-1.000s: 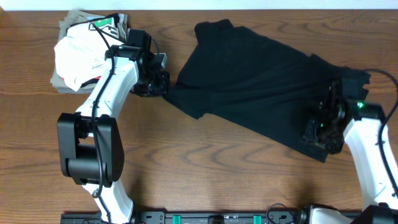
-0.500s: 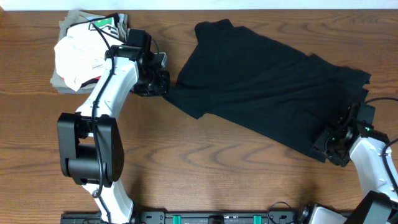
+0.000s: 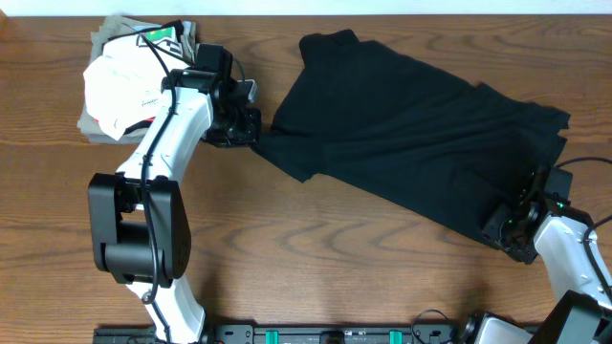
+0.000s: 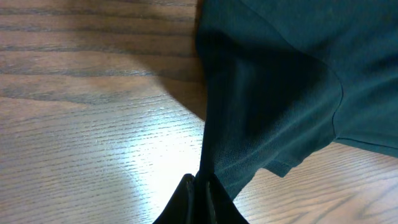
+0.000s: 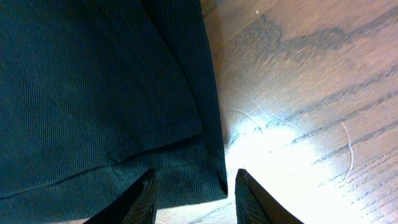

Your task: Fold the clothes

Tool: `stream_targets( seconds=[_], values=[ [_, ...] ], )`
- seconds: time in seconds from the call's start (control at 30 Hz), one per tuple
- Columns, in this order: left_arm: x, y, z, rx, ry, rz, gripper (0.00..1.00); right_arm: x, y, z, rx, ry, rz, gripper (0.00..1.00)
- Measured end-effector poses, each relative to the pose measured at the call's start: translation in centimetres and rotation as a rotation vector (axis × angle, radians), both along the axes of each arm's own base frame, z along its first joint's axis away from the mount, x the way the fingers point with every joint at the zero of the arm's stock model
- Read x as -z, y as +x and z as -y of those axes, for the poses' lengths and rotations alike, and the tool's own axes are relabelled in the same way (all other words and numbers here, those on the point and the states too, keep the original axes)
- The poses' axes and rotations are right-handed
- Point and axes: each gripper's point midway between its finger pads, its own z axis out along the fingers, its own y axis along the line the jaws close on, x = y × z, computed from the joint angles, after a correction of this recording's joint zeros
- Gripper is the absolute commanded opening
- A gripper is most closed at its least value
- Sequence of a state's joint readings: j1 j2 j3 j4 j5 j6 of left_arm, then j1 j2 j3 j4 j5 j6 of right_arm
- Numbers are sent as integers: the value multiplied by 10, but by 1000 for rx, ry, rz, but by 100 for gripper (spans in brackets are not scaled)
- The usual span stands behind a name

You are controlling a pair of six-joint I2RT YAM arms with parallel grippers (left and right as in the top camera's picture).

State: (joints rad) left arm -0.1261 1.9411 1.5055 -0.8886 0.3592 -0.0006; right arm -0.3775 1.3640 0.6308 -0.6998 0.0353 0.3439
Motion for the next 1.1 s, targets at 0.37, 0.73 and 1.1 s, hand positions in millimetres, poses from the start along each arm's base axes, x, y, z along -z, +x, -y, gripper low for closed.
stream_targets(
  seconds=[0.37, 0.73, 1.1],
  values=[
    [0, 1, 0, 0, 0, 4, 6, 15, 1, -2, -15, 28, -39, 15],
    [2, -11, 1, 0, 6, -48, 6, 14, 12, 8, 12, 20, 16, 1],
    [9, -59, 31, 42, 34, -211, 6, -18, 47, 66, 107, -54, 178, 1]
  ],
)
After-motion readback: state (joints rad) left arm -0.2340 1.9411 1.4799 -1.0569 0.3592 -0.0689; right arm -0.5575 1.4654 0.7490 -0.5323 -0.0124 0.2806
